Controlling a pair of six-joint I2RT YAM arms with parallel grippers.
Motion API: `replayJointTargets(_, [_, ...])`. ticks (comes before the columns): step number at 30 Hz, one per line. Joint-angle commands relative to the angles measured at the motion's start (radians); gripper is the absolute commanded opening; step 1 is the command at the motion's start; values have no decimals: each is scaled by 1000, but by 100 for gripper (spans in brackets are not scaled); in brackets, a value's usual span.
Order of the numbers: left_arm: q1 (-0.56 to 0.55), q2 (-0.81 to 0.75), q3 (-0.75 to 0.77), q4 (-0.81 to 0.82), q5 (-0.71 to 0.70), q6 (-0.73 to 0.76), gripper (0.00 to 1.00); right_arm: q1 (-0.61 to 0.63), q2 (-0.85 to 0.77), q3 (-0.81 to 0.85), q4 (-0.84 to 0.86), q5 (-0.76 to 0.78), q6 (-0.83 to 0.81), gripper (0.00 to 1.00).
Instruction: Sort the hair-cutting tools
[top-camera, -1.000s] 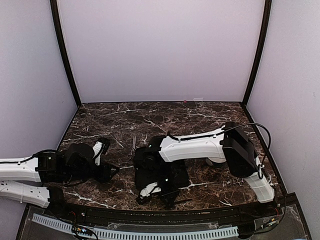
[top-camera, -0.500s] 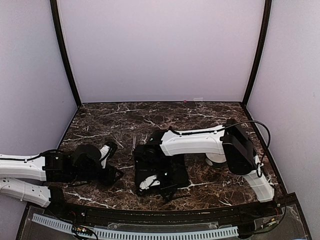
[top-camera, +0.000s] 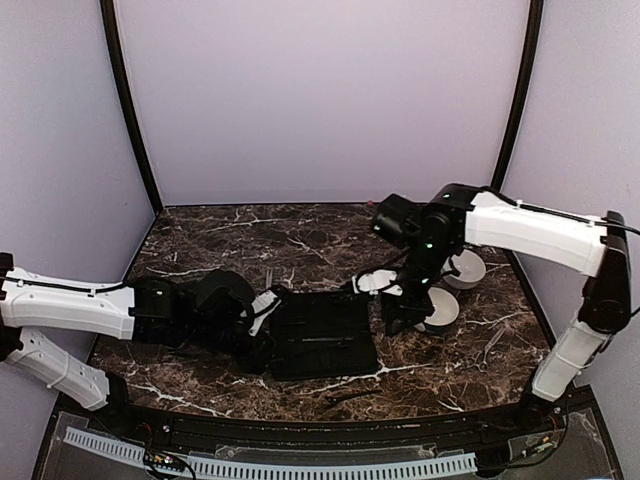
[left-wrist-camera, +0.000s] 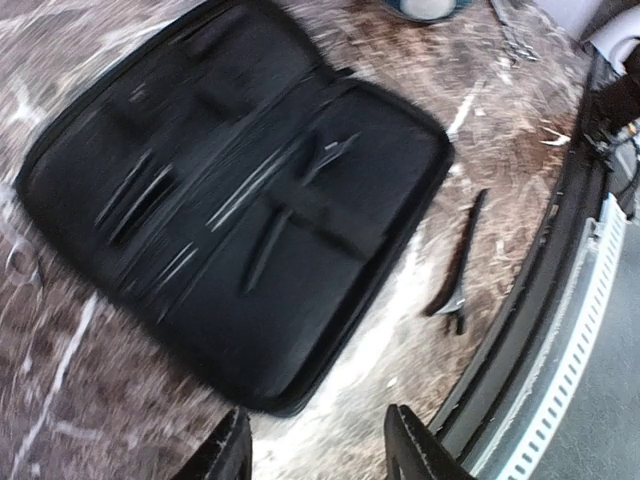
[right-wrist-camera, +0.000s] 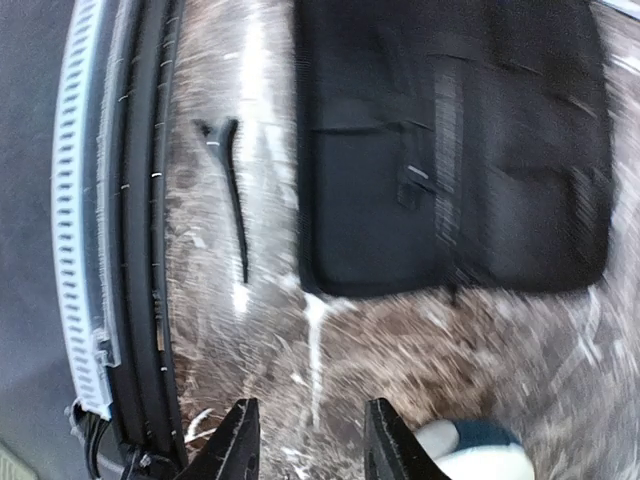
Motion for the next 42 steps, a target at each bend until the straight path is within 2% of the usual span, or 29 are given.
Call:
replayJointTargets(1, [-35, 117, 140, -10, 78, 119, 46, -155, -236, -169, 177, 6, 52, 37])
replayJointTargets(5, [-71, 291, 323, -97, 74, 187, 46, -289, -459, -399, 394, 22, 133, 41])
replayJointTargets(9, [-122, 471, 490, -165, 103, 261, 44, -418, -665, -600, 611, 95, 203, 55])
replayJointTargets(10, [-136, 513, 533, -187, 104, 279, 43, -453, -710, -648, 666, 101, 231, 62])
replayJointTargets(12, [-154, 589, 610, -229, 110, 312, 40, -540, -794, -739, 779, 64, 296, 83])
replayJointTargets(14, [-165, 655, 683, -276, 144, 339, 37, -637, -843, -809, 822, -55, 340, 93])
replayJointTargets(16, [-170, 708, 737, -315, 180, 357, 35, -680, -877, -835, 818, -149, 336, 94])
replayJointTargets(18, [-172, 746, 779, -348, 193, 368, 34, -693, -893, -827, 798, -178, 325, 94])
replayJointTargets(25, [-172, 795, 810, -418, 208, 390, 34, -715, -887, -843, 803, -176, 297, 93])
replayJointTargets(33, [-174, 822, 810, -402, 194, 375, 32, -714, -869, -848, 801, -202, 284, 92])
replayJointTargets(42, [-175, 854, 810, -401, 184, 371, 22, -715, -858, -856, 802, -206, 277, 92])
